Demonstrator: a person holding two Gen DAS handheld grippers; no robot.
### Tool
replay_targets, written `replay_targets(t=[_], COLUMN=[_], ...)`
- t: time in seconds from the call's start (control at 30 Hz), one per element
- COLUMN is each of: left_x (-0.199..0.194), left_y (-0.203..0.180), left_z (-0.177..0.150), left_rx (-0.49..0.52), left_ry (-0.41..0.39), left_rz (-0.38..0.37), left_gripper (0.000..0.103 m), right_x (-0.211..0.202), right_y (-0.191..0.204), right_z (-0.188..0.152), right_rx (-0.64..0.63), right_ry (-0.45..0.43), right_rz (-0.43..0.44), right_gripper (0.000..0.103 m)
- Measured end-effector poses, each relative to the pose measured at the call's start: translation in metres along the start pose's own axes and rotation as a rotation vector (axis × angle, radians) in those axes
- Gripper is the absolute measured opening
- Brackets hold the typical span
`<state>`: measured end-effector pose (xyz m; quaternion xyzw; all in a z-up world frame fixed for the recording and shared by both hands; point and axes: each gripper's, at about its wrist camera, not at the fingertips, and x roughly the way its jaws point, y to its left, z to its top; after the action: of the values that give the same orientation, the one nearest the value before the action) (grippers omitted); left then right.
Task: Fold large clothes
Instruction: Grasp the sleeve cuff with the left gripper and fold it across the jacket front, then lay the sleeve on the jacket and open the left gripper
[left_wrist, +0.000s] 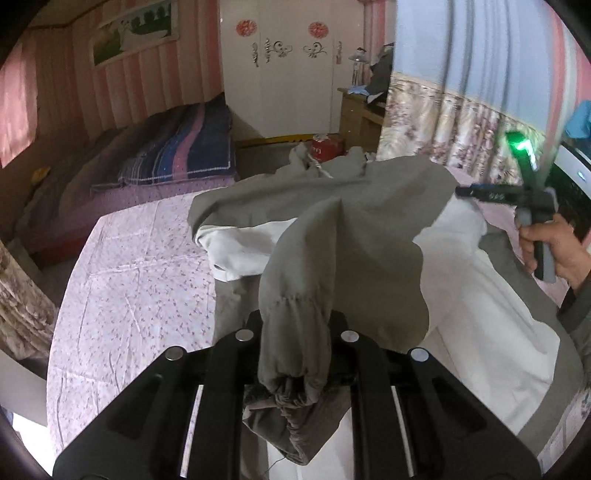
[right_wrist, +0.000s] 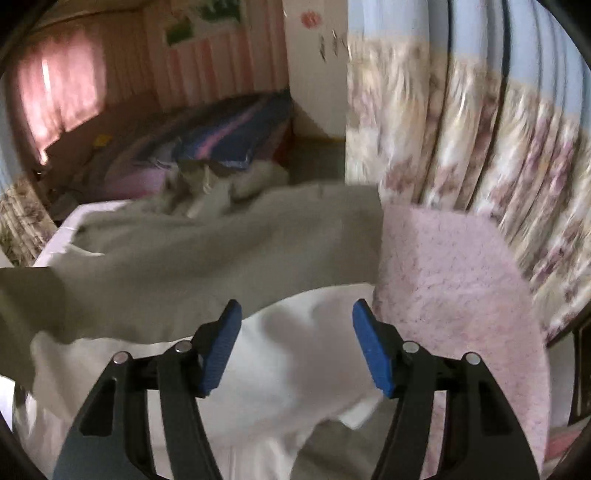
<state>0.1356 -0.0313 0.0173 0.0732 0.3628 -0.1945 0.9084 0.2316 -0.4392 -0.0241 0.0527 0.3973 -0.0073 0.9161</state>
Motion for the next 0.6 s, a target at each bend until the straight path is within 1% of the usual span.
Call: replay_targets(t=[0.03, 0.07, 0.1, 0.13, 0.23, 0.33, 0.4, 0.47, 0.53, 0.6], left_x=[0.005, 0.009, 0.013, 0.02, 0.034, 0.041, 0.049, 0.064, 0.093, 0.124], left_y=[0.002, 0.005, 0.008, 0.013, 0.025, 0.039, 0.051, 0.062, 0.077, 0.091], left_z=[0.003, 0.006, 0.007, 0.011, 0.023, 0.051, 0.075, 0.092, 0.105, 0.106], left_rx=[0.001, 0.003, -0.001, -0.01, -0.006, -0.009, -0.023, -0.037, -0.056, -0.071], left_ry=[0.0, 0.0, 0.004, 0.01, 0.019, -0.012, -0.034, -0.009, 0.049, 0.111], left_rz=[0.008, 0.019, 0.02, 0.017, 0.044, 0.068, 0.088, 0.108, 0.139, 0.173], left_gripper=[0.013, 0.014, 0.014, 0.015, 0.015, 0.018, 0.025, 0.03, 0.031, 0.032], right_x=[0.01, 0.016, 0.022, 0.023, 0.01, -0.012, -0.022, -0.025, -0.014, 0.002], right_y=[0.001, 0.001, 0.001, 0.002, -0.002, -0.01, -0.013, -0.012, -0.012, -0.012], right_z=[0.001, 0.0, -0.001, -0.001, 0.001, 0.012, 0.02, 0.028, 0.035, 0.037], right_rx=[-0.006, -0.008, -0.004, -0.009, -0.005, 0.015, 0.028, 0.026, 0.028, 0.024], right_ry=[0.023, 0.038, 0.054, 0.049, -0.015, -0.11, -0.155, -0.175, -0.158, -0.124], right_rz=[-0.001, -0.007, -0.002, -0.01, -0.014, -0.046, -0.058, -0.083, -0.1, -0.102], right_gripper=[0.038, 0.027, 0.017, 0.008, 0.004, 0.003, 0.003, 0.003, 0.003, 0.003])
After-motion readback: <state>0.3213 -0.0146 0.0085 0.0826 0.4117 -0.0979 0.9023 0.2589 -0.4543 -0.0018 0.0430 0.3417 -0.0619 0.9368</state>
